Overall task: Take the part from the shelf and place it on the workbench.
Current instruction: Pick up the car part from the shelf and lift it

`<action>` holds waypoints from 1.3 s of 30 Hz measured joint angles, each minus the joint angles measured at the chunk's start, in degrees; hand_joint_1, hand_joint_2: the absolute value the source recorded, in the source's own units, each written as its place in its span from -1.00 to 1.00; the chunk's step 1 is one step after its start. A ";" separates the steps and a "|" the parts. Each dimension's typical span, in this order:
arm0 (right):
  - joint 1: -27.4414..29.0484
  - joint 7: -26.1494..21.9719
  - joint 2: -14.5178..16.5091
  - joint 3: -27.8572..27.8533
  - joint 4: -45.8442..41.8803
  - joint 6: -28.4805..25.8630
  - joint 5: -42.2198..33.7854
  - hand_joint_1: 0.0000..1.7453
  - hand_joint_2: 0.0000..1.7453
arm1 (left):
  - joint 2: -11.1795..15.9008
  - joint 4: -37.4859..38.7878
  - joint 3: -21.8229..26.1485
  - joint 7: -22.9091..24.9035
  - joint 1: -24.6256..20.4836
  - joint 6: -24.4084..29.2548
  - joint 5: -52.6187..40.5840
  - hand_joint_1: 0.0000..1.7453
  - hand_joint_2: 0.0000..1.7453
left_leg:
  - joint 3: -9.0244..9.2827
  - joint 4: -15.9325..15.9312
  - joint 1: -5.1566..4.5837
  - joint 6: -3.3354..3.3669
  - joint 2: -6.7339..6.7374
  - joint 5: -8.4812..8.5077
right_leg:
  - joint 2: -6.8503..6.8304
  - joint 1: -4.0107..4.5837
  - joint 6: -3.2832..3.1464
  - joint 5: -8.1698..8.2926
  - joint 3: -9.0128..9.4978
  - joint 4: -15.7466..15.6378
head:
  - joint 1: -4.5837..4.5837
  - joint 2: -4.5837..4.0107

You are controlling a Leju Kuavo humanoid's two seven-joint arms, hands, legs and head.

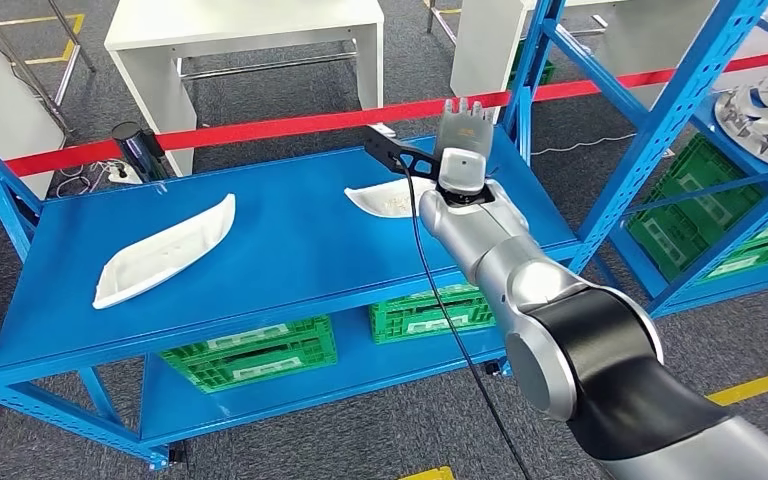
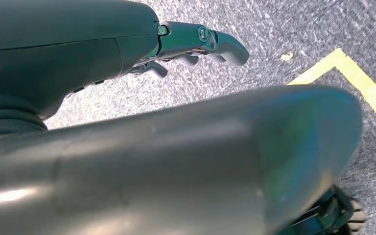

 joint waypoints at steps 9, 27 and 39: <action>0.29 -0.04 0.02 -0.02 0.05 -0.11 0.21 -1.00 1.00 | 0.23 -0.12 0.02 -0.03 0.14 0.00 0.30 -1.00 -1.00 | -0.26 2.12 0.06 -0.73 -0.33 -1.74 | 0.81 -0.31 -1.46 4.46 4.68 -10.78 | 0.14 0.00; 0.39 -0.01 0.02 -1.17 0.05 -0.02 -1.31 -1.00 1.00 | 0.22 -0.15 0.02 0.01 0.07 0.00 0.45 -1.00 -1.00 | 0.19 1.42 0.04 -3.29 -0.27 -1.73 | 0.80 -0.04 -2.01 4.24 5.13 -11.14 | 0.20 0.00; 2.93 2.82 -0.39 -4.52 0.78 13.93 -3.91 -1.00 1.00 | 0.21 -0.15 0.02 0.64 -0.04 0.00 0.45 -1.00 -1.00 | 0.13 1.72 0.03 -2.99 -0.29 -1.93 | 0.78 -0.03 -1.82 4.33 5.39 -11.44 | 0.19 0.00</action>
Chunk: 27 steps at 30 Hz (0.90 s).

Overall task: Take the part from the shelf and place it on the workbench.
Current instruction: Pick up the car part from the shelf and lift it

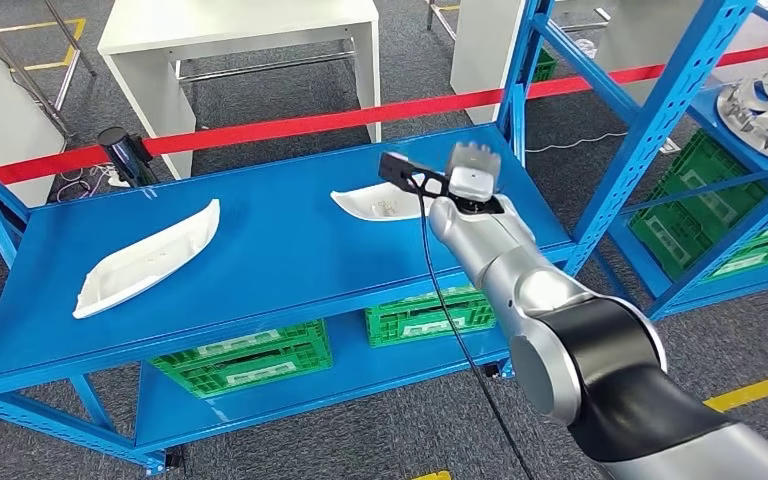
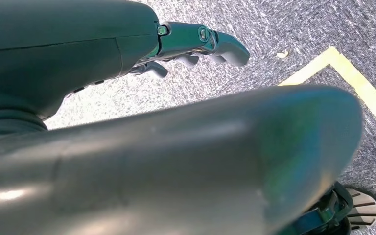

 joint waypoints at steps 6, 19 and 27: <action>5.37 -0.21 -0.30 -2.69 0.80 9.09 -1.93 -1.00 1.00 | -0.02 0.00 0.00 1.02 -0.20 0.00 -0.01 -1.00 -1.00 | 0.06 0.03 0.00 0.13 0.06 -0.09 | 0.01 0.00 0.08 0.01 0.08 -0.06 | -0.01 0.00; 8.58 -2.81 0.39 -5.18 1.02 12.37 -2.18 -1.00 1.00 | 0.02 0.00 0.00 1.71 -0.38 0.00 0.72 -1.00 -1.00 | 1.26 0.01 0.01 0.46 0.09 -0.55 | 0.01 0.05 0.40 -0.37 1.57 -0.41 | 0.00 0.00; 8.97 -3.43 0.61 -5.20 1.04 12.03 -1.57 -1.00 1.00 | 0.04 0.00 0.00 1.78 -0.31 0.00 1.15 -1.00 -1.00 | 1.40 0.02 0.01 0.50 0.12 -0.53 | 0.04 0.05 0.54 -0.26 1.81 -0.61 | 0.01 0.00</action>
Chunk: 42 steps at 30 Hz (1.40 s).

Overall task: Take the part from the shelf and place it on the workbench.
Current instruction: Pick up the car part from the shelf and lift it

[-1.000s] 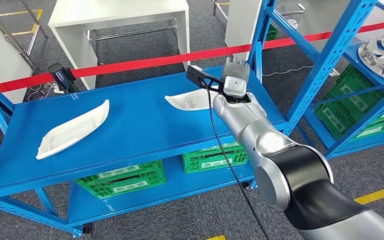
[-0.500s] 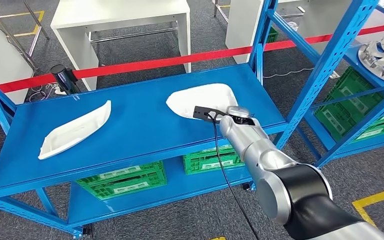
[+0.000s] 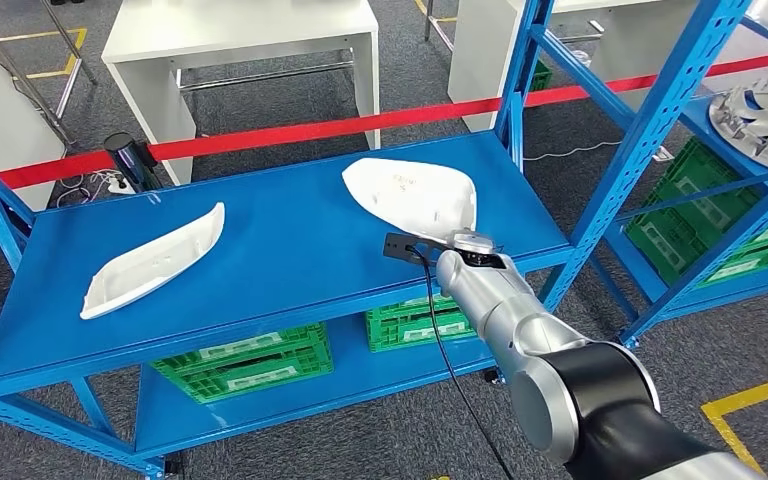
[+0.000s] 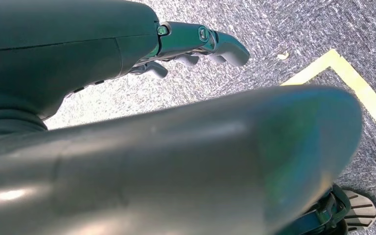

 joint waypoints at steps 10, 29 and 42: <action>0.45 -0.25 0.02 0.01 0.00 -2.42 0.91 -1.00 1.00 | -0.01 0.00 0.00 0.02 0.00 0.00 0.15 -1.00 -1.00 | 0.02 0.00 0.00 0.02 0.03 -0.02 | 0.02 0.00 0.01 0.01 0.03 -0.03 | 0.00 0.00; 2.45 0.25 1.01 6.02 0.02 -21.45 6.26 -1.00 1.00 | 0.16 -0.06 0.00 -1.47 1.28 0.00 1.37 -1.00 -1.00 | -1.01 0.02 -0.05 0.15 0.08 0.29 | 0.04 -0.06 0.16 0.45 -0.96 -0.03 | 0.00 0.00; 2.35 0.51 1.09 10.07 0.00 -22.00 6.27 -1.00 1.00 | 0.49 -0.07 0.00 -2.13 1.83 0.00 1.72 -1.00 -1.00 | -1.36 0.02 -0.04 0.05 0.14 0.57 | 0.10 -0.05 0.08 0.71 -1.33 -0.02 | 0.00 0.00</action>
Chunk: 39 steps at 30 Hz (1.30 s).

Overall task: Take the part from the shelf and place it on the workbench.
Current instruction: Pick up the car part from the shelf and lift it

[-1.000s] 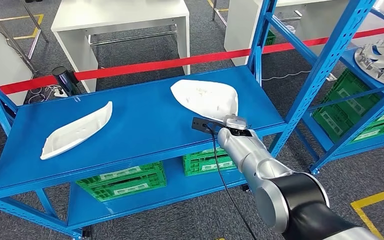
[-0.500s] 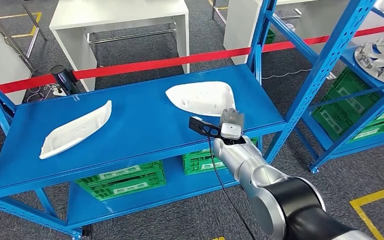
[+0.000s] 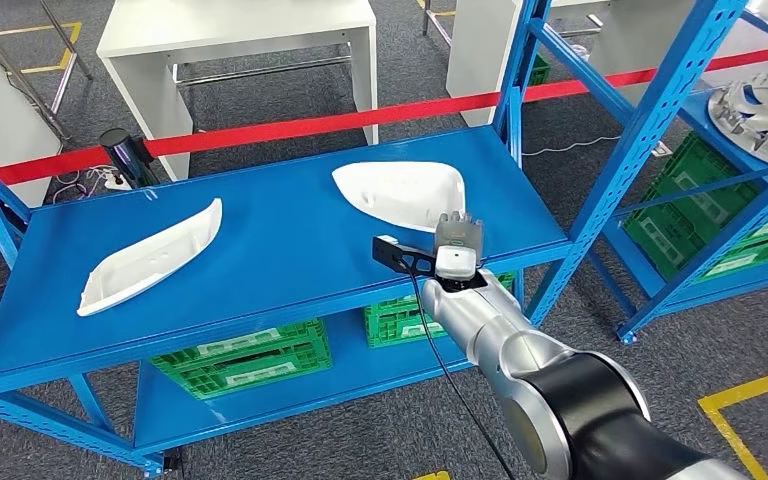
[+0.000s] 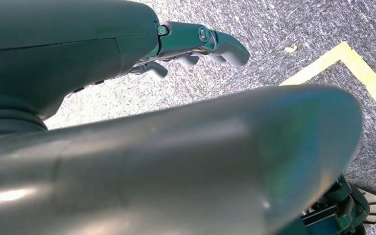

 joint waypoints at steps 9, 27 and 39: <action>-0.81 0.30 0.52 1.31 0.00 0.45 -0.01 -1.00 1.00 | 0.02 0.00 0.00 0.24 0.02 0.00 -0.44 -1.00 -1.00 | -0.39 0.00 0.00 -0.02 0.24 0.20 | 0.22 0.00 -0.02 0.32 -0.48 0.00 | 0.00 0.00; -12.85 0.30 1.82 5.78 -1.00 -0.03 0.15 -1.00 1.00 | 0.00 0.00 0.00 0.38 -0.26 0.00 -0.92 -1.00 -1.00 | -0.77 0.01 -0.01 0.06 -0.17 0.76 | -0.06 0.00 0.00 0.67 -0.74 0.00 | 0.00 0.00; -13.36 0.78 1.92 6.80 -1.05 -0.15 0.15 -1.00 1.00 | -0.03 0.00 -0.01 0.39 -0.29 0.00 -0.97 -1.00 -1.00 | -0.81 0.01 -0.01 0.10 -0.19 0.68 | -0.09 0.00 0.04 0.61 -0.74 -0.06 | 0.00 0.00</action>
